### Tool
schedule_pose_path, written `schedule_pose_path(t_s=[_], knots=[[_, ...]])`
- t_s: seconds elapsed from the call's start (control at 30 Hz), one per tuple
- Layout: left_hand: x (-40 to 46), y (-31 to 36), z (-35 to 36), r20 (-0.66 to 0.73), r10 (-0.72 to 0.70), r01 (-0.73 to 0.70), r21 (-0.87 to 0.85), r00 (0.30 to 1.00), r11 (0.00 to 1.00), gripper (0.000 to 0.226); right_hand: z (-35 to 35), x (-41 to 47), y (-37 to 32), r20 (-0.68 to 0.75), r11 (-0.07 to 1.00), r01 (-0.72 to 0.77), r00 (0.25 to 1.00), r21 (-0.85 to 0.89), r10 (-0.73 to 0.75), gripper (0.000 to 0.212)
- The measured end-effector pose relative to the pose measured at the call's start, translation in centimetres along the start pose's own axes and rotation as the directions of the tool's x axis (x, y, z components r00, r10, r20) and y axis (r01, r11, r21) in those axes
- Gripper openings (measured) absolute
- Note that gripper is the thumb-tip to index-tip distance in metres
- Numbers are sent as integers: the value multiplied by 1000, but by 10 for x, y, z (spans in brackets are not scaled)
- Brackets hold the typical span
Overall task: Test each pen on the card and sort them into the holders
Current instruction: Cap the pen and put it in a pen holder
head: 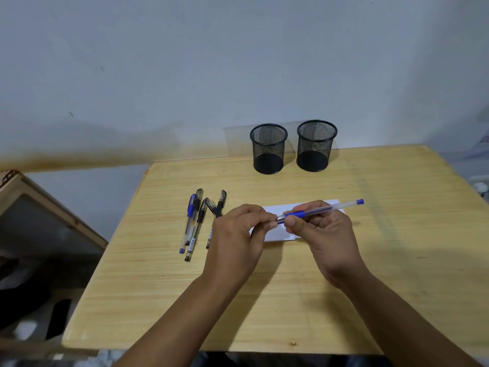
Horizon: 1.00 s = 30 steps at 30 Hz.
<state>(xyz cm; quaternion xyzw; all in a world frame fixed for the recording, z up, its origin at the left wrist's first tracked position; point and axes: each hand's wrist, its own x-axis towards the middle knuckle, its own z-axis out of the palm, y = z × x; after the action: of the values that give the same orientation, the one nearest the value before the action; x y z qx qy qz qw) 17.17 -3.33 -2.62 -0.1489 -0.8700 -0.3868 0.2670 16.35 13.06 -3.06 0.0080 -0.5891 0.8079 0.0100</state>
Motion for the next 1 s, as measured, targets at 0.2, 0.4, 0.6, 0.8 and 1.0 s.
schedule_pose_path(t_s=[0.2,0.4,0.6,0.8,1.0], knots=[[-1,-3,-2,26,-70,72,-102,997,992,11,-1,3,5,28,1000,-14,1000,26,14,15],[0,-8,-11,139,11,10,-156,990,988,24,-9,1,3,40,999,-23,999,38,21,18],[5,-12,-15,95,172,-157,-151,980,976,27,-10,-2,1,83,997,-19,996,69,13,13],[6,-14,-12,64,193,-181,-156,979,971,27,-8,0,3,133,989,-54,990,134,36,45],[4,-24,-3,72,177,-165,-145,982,976,24,-9,4,1,121,991,-88,990,105,75,46]])
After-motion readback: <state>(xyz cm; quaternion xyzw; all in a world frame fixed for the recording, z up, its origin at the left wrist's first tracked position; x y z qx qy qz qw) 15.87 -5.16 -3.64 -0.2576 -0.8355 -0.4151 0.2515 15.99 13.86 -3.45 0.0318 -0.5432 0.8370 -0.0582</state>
